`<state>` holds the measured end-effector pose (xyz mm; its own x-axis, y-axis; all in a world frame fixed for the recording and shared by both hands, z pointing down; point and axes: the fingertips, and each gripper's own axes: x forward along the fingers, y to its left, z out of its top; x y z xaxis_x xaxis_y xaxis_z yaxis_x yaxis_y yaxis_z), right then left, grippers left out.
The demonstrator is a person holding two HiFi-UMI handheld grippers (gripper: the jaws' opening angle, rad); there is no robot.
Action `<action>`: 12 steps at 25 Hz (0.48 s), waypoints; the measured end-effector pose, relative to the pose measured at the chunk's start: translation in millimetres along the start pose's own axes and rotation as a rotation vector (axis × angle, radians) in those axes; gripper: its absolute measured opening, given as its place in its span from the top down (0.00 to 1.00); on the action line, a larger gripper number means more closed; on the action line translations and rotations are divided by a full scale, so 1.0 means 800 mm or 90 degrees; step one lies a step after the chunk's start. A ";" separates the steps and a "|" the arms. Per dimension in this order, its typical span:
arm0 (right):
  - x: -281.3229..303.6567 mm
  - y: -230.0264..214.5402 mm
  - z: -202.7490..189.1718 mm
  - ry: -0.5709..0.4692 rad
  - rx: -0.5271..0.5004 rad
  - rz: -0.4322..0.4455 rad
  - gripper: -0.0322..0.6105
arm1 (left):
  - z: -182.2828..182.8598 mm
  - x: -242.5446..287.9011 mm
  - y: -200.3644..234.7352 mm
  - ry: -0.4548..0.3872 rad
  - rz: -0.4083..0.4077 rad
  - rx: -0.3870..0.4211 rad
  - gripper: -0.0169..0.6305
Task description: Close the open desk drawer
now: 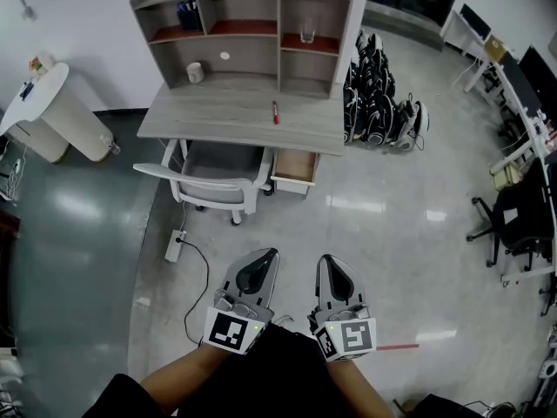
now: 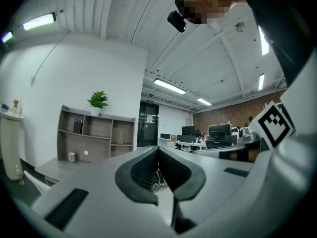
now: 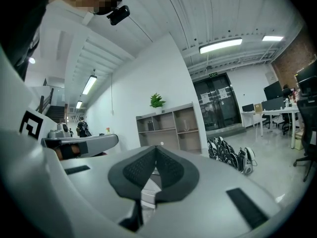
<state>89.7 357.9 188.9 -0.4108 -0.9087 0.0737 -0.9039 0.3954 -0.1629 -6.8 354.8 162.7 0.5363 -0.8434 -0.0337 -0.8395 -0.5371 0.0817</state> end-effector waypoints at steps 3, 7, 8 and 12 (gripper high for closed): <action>0.035 -0.009 0.001 0.008 -0.011 -0.002 0.93 | -0.006 0.024 0.018 0.006 -0.008 -0.008 0.95; 0.082 -0.024 -0.006 0.026 -0.023 -0.006 0.93 | -0.019 0.061 0.048 0.015 -0.012 -0.021 0.95; 0.093 -0.029 -0.008 0.029 -0.022 -0.009 0.93 | -0.022 0.071 0.056 0.018 -0.013 -0.021 0.95; 0.143 -0.050 -0.011 0.037 -0.015 -0.015 0.93 | -0.033 0.118 0.092 0.025 -0.010 -0.017 0.95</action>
<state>78.0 239.3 212.8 -0.3952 -0.9088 0.1336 -0.9156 0.3779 -0.1374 -16.1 236.0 191.7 0.5534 -0.8329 0.0034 -0.8282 -0.5498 0.1085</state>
